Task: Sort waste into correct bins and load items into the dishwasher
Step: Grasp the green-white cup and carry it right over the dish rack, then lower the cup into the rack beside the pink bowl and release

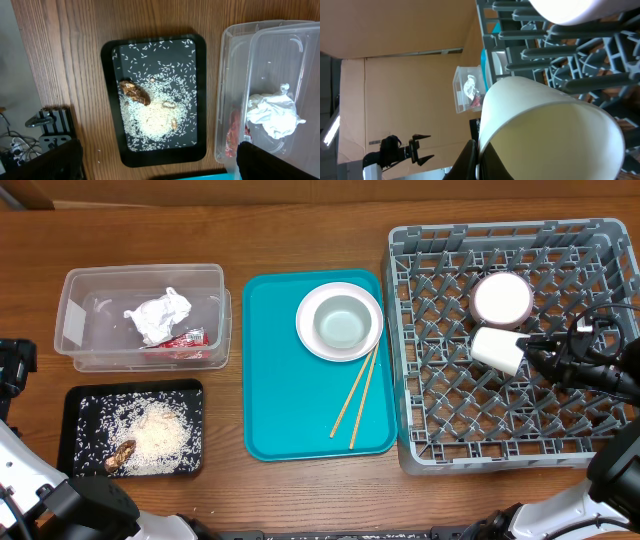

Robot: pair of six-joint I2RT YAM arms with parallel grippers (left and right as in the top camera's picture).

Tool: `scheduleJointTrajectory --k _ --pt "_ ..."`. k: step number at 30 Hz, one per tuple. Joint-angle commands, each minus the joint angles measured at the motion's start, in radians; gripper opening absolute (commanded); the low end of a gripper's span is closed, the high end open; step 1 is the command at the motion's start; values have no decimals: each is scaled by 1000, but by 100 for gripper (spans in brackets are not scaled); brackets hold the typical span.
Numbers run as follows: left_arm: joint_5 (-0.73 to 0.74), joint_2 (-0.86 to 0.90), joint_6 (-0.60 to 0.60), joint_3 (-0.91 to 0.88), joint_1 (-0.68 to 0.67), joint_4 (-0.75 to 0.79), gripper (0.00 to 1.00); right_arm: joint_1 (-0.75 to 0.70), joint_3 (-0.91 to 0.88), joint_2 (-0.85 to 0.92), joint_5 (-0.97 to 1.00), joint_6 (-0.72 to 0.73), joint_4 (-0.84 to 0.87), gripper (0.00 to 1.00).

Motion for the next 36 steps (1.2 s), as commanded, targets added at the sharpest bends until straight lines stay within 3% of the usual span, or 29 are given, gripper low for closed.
scheduleJointTrajectory --k 1,13,29,33,36 --pt "-11 -8 -21 13 5 1 100 0 -3 11 -21 -4 5 4" --pt "-10 -8 -21 13 5 1 100 2 -3 12 73 3 8 4" --pt "-10 -8 -21 13 5 1 100 8 -90 12 5 10 92 4" --pt "-10 -8 -21 13 5 1 100 1 -90 12 78 160 167 4" --pt "-10 -8 -21 13 5 1 99 -6 -83 12 98 188 184 4"
